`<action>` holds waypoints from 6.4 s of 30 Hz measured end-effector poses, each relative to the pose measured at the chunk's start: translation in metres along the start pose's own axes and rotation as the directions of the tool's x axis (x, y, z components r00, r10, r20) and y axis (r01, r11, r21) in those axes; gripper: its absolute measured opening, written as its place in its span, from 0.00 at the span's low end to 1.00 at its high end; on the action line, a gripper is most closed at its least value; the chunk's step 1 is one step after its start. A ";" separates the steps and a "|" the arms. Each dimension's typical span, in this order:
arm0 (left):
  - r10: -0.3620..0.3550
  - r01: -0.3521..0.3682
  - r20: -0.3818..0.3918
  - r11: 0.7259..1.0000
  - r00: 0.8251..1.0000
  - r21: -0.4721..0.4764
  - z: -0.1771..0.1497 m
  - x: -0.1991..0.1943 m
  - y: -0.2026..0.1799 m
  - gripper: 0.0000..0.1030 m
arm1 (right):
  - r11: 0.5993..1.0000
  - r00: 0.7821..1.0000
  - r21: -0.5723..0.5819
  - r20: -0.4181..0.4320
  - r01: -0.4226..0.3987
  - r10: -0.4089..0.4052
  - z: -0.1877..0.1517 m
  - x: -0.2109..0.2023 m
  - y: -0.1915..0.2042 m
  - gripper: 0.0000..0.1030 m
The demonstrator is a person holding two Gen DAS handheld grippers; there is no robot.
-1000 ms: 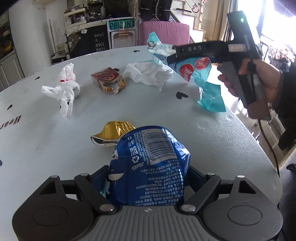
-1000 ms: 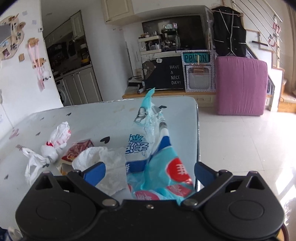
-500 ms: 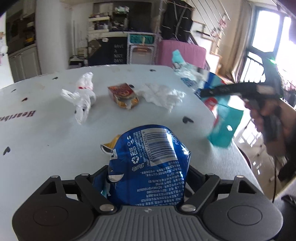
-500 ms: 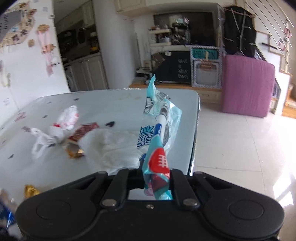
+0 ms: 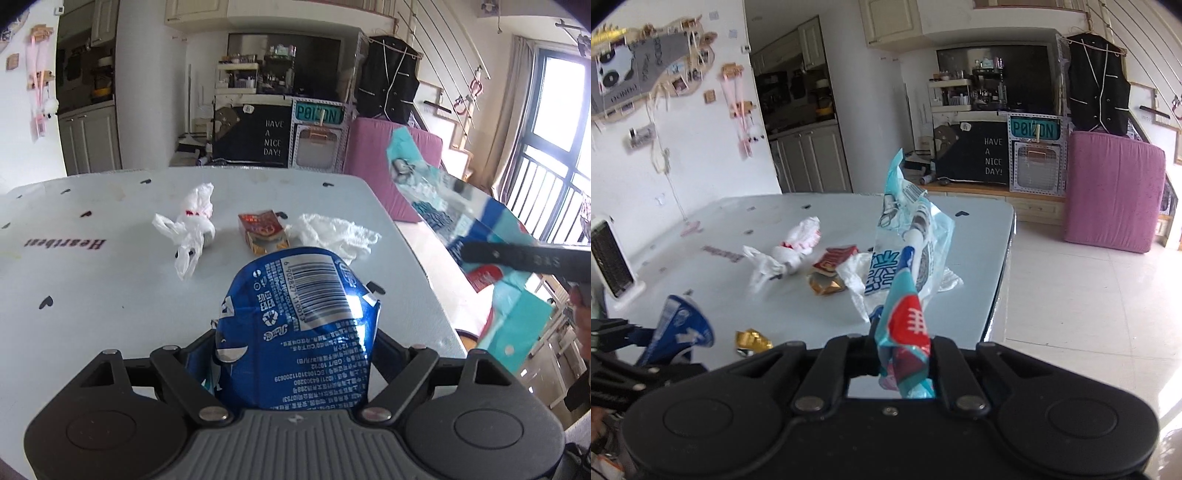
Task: Collect trash
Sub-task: 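Carry the crushed blue can and snack bag with both tools over the bin, then open the left tool to drop the can while the right tool releases the snack bag, then withdraw both open tools from the bin back toward the table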
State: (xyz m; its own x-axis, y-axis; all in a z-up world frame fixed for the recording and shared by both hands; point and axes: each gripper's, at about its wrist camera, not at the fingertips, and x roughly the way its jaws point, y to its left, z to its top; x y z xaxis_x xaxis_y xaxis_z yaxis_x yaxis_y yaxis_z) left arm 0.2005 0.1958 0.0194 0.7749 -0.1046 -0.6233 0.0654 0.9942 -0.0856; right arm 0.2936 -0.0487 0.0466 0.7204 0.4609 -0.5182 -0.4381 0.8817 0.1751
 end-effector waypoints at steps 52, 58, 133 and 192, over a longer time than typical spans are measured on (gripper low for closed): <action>-0.224 0.241 -0.123 0.959 0.967 0.147 -0.009 0.130 -0.301 0.82 | 0.922 0.961 0.271 -0.094 0.278 -0.262 -0.114 -0.168 -0.250 0.08; -0.219 0.250 -0.211 0.959 0.953 0.136 -0.027 0.174 -0.317 0.82 | 0.900 0.950 0.322 -0.200 0.294 -0.239 -0.138 -0.146 -0.278 0.09; -0.360 0.286 -0.616 0.933 0.701 -0.219 -0.138 0.361 -0.323 0.91 | 0.999 0.714 0.043 -0.699 -0.017 0.042 -0.145 0.154 -0.319 0.03; -0.202 0.215 -0.490 0.976 0.848 -0.031 -0.076 0.249 -0.305 1.00 | 0.935 0.876 0.202 -0.448 0.292 -0.177 -0.152 -0.036 -0.320 1.00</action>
State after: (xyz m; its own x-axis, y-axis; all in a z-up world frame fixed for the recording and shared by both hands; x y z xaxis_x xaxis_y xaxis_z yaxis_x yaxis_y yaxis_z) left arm 0.3259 -0.1356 -0.1684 0.3359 -0.3020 -0.8922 0.2106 0.9473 -0.2414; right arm 0.3260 -0.3625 -0.1176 0.4680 0.2021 -0.8603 -0.0906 0.9793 0.1808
